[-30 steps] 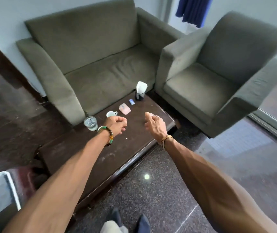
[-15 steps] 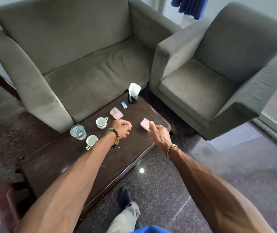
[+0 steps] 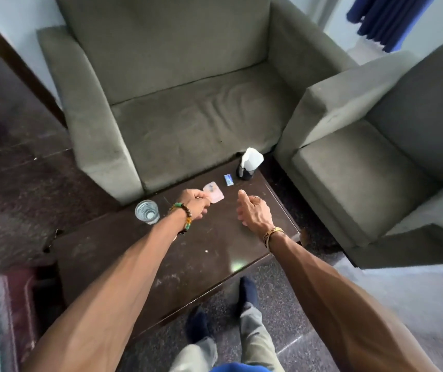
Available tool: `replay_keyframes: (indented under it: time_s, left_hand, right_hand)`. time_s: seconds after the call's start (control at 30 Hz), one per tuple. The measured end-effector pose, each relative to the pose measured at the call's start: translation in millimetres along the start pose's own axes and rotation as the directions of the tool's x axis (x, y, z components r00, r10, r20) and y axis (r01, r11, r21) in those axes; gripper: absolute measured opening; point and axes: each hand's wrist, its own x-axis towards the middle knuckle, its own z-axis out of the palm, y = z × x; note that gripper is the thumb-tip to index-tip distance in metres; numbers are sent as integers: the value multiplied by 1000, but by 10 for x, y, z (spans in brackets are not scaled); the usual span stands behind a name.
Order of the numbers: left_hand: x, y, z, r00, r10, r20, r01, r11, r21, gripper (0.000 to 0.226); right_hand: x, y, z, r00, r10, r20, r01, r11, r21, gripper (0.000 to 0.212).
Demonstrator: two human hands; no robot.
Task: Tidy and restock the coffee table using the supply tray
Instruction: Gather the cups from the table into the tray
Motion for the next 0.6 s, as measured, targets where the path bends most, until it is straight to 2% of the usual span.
replay_keyframes:
  time_s: [0.07,0.13,0.2,0.27,0.4,0.6]
  left_hand:
    - [103,-67,-87,998,-38,-41,36,998,-44,9]
    - [203,-169,-145,993,-82,-87,73,992,-102,16]
    - [299,-305,-165,979,-154,-133,134,979,-153,20]
    - [344,-433,-147,964,-224,-146,196,963,-187,13]
    - [489,-649,-81,936,-305,-174,253,930,-268,10]
    - [738,-766,-55,898,-375,-228,271,883,-384,11]
  right_hand:
    - [118,-68,130,991,-44,129,50,998,-43,78]
    - [275,-48,270,979,-52,197,63,997,-50,81]
    - [473,16,399,970,-48,238,69,995,-77,69]
    - [608,91,501,974,11,224,5,997,-72,50]
    - [922,194,636,946,65,317,-28,992,-121,58]
    - [1336,236,789,916,61,396,2,988,-155,55]
